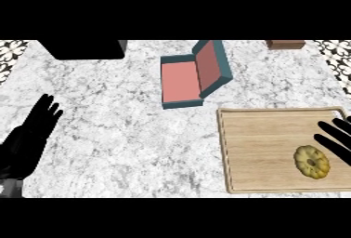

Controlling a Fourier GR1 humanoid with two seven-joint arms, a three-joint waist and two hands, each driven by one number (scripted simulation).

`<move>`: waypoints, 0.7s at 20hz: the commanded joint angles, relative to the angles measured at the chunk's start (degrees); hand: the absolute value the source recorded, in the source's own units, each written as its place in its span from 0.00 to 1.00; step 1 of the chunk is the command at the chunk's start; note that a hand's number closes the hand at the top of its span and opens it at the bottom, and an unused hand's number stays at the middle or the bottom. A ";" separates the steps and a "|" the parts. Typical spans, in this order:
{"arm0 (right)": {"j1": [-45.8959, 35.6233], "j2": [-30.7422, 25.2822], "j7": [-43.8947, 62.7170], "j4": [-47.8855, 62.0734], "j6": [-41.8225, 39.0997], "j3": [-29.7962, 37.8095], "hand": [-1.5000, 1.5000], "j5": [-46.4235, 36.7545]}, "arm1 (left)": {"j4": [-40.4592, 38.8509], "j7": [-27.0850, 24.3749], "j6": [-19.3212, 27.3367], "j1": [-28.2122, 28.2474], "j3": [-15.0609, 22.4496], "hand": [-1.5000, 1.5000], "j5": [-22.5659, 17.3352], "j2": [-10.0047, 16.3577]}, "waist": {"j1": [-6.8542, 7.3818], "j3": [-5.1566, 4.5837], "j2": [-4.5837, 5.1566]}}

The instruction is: Pick the squash from the tray and place it in the cardboard box

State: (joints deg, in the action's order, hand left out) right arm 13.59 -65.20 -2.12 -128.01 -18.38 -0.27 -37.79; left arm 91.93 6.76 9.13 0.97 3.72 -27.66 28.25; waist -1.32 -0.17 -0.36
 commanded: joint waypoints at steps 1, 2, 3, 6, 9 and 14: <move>0.80 2.08 11.52 -2.66 -4.43 -7.66 0.00 -8.49 | -0.73 -0.21 -1.92 -1.33 -0.26 0.50 -0.28 -0.29 | 1.61 0.09 0.50; 1.31 3.22 15.02 -5.62 -6.10 -9.32 0.00 -9.72 | 0.39 2.62 -0.46 -3.36 -1.47 0.50 -0.49 0.87 | 1.33 0.11 0.39; -0.05 3.64 18.75 -6.50 -9.56 -10.78 0.00 -9.22 | 3.00 -0.31 0.07 1.46 1.41 0.50 1.48 -1.66 | 2.22 0.07 0.36; -3.17 8.35 22.50 -3.72 -13.92 -14.69 0.00 -9.29 | 0.49 1.60 -2.61 -1.47 -1.41 0.50 -0.11 0.13 | 2.06 0.10 0.49; -4.81 11.60 26.63 -3.07 -17.49 -17.63 0.00 -12.03 | 2.29 4.60 -1.57 -1.99 -1.54 0.50 0.42 -0.16 | 1.74 0.14 0.39; -2.82 11.98 22.31 -2.18 -19.50 -13.56 0.00 -14.10 | 1.91 4.71 -5.31 -1.69 -5.80 0.50 -0.39 0.30 | 1.10 0.17 0.26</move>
State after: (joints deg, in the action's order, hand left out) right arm 8.91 -53.57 20.87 -129.85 -36.00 -15.39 -49.88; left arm 93.01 10.56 5.45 -0.70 0.29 -27.63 28.16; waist 0.16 -0.03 0.00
